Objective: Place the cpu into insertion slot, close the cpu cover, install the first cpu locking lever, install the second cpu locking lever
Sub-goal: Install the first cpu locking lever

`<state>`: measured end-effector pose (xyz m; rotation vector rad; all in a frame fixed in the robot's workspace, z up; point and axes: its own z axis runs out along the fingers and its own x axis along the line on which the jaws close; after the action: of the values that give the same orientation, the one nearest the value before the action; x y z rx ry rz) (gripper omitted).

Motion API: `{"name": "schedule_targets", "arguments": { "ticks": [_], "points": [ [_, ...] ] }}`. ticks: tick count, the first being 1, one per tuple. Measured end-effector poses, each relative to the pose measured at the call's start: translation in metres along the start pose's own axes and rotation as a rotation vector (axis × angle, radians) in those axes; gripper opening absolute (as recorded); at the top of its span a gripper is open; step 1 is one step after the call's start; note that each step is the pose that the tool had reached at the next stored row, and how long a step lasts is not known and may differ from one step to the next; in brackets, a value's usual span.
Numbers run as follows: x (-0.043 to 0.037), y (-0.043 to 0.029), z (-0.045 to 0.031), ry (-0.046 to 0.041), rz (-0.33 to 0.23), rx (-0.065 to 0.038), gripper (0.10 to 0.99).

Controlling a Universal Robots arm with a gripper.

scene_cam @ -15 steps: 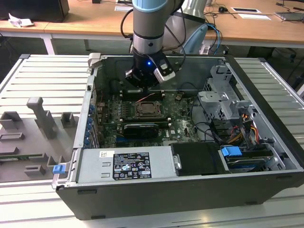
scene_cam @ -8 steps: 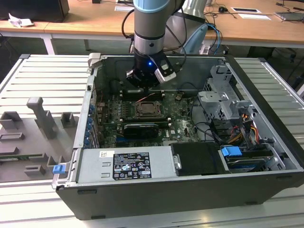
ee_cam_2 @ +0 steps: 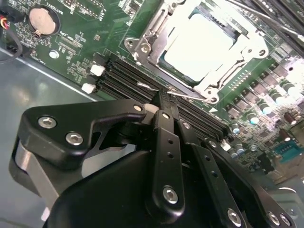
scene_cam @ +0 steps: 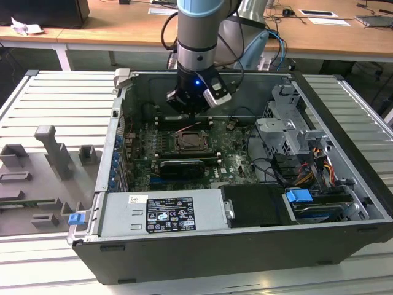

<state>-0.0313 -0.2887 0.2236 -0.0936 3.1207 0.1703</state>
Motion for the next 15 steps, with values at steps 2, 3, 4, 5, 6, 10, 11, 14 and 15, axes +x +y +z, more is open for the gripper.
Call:
{"name": "schedule_targets", "arguments": {
  "ticks": [2, 3, 4, 5, 6, 10, 11, 14, 15],
  "points": [
    [-0.0029, -0.0002, 0.0017, 0.0000, 0.000, 0.000, 0.106],
    [-0.0057, -0.0006, 0.0034, 0.0000, 0.001, 0.000, 0.106],
    [-0.0068, -0.0009, 0.0059, -0.0003, 0.001, 0.000, 0.106],
    [-0.0068, -0.0010, 0.0072, -0.0007, 0.001, 0.001, 0.106],
    [-0.0069, -0.0012, 0.0081, -0.0011, 0.001, 0.001, 0.106],
    [-0.0091, -0.0018, 0.0124, -0.0015, 0.001, 0.001, 0.106],
    [-0.0095, -0.0018, 0.0128, -0.0016, 0.001, 0.001, 0.106],
    [-0.0109, -0.0024, 0.0171, -0.0020, 0.002, 0.002, 0.106],
    [-0.0113, -0.0025, 0.0181, -0.0019, 0.002, 0.003, 0.106]
  ]
}}
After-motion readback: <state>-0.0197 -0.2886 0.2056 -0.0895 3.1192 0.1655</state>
